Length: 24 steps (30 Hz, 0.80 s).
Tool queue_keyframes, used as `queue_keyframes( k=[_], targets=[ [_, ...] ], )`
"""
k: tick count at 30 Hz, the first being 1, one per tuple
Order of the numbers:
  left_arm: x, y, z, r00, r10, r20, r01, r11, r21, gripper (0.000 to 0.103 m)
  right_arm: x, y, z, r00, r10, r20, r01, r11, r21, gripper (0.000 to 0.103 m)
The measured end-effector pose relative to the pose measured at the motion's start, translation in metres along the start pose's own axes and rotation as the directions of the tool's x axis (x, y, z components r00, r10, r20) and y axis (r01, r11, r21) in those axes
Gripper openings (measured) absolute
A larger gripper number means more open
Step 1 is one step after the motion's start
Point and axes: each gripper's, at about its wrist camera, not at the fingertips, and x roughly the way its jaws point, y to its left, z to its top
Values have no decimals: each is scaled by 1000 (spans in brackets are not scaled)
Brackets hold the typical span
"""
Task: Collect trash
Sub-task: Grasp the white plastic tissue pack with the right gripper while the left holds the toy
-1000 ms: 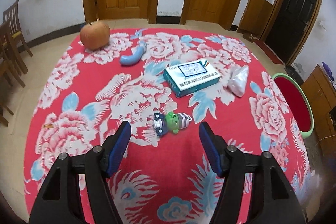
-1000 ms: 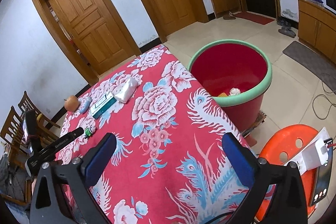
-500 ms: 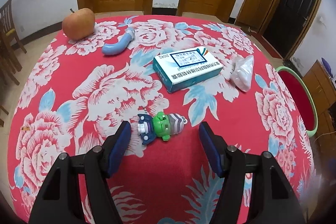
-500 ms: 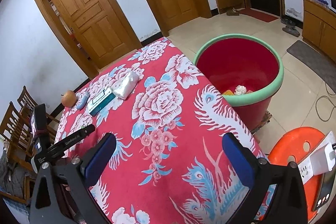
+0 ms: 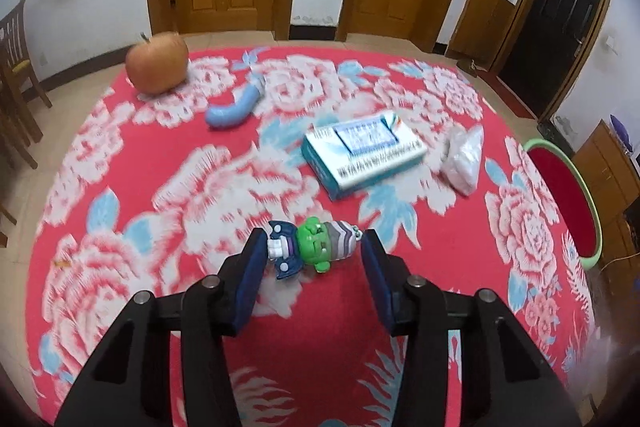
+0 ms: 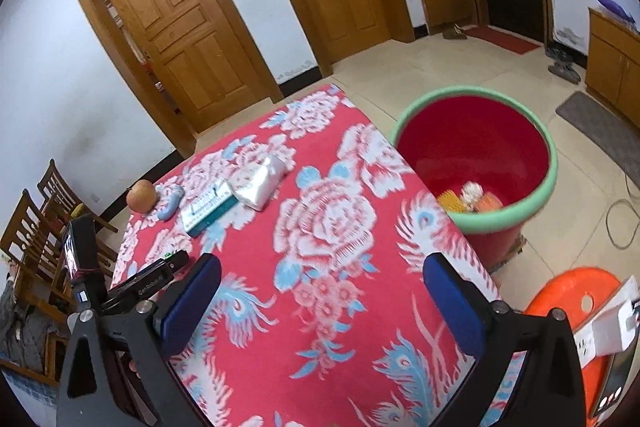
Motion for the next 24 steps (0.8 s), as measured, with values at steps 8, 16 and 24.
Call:
queue_keyframes(
  k=[8, 16, 24],
  targets=[
    [-7, 25, 31, 998, 24, 54, -21, 998, -66, 48, 20, 35, 36, 999, 9, 37, -9, 1000, 1, 103],
    [13, 45, 31, 997, 56, 57, -49, 992, -117, 45, 90, 63, 53, 999, -9, -41, 9, 1000, 19, 103],
    [15, 43, 28, 998, 10, 56, -3, 994, -110, 45, 158, 77, 52, 986, -109, -123, 111, 994, 11, 95]
  ],
)
